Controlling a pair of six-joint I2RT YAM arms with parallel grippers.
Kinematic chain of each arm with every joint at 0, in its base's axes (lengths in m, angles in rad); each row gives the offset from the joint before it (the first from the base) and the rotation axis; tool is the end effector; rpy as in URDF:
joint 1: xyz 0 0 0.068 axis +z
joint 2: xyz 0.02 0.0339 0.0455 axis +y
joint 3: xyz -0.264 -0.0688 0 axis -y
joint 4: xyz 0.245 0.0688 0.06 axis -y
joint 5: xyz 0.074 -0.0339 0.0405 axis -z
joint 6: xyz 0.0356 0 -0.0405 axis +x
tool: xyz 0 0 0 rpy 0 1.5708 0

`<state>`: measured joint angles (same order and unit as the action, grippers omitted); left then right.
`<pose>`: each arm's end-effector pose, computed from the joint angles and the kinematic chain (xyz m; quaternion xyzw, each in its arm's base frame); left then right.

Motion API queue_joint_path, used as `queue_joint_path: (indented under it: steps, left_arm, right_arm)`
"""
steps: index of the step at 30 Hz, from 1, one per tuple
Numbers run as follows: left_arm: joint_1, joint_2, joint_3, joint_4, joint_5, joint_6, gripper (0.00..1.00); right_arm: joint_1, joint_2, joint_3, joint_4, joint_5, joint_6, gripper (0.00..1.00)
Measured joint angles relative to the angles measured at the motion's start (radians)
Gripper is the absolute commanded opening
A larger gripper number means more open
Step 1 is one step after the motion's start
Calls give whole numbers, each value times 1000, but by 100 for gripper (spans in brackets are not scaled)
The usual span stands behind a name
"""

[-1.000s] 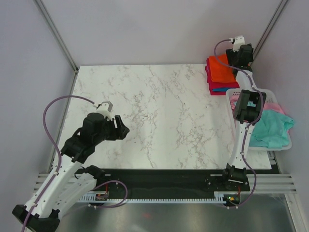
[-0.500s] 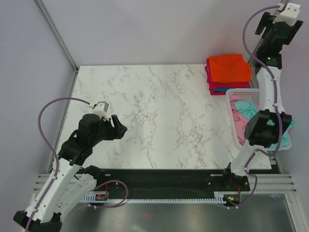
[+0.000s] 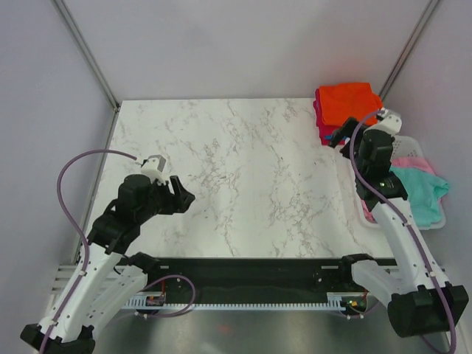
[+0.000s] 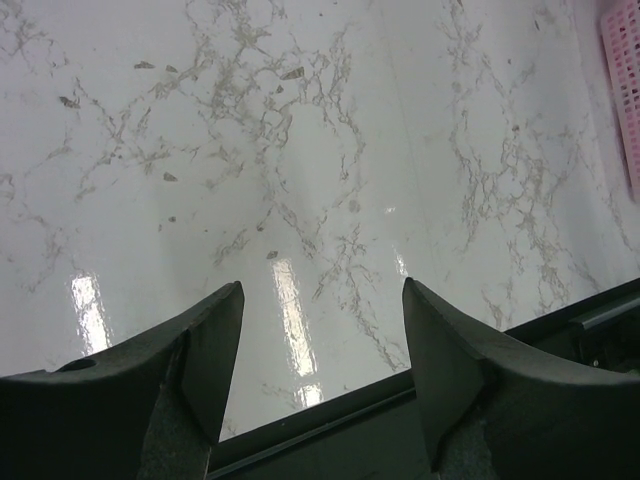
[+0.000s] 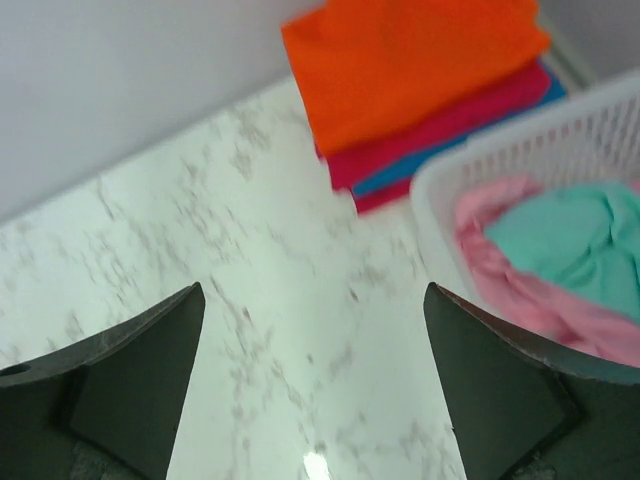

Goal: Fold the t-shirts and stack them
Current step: Reset both grippers

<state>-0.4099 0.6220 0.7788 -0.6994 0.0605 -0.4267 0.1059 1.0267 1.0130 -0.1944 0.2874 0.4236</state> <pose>0.1201 -0.0545 0.3083 0.0076 0.8704 -0.2237 0.4384 0.2347 0.0148 0.3737 0.2107 0.7448 0.0558 0.6307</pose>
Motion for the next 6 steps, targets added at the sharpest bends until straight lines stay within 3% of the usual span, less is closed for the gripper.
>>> queue_joint_path:
  steps: [2,6]
  left_arm:
    - [0,-10,0,0,-2,1,73]
    - [0,-31,0,0,-2,4,75]
  right_arm:
    - [6,-71,-115,-81,-6,39,98]
    - [6,-146,-166,-246,19,74,98]
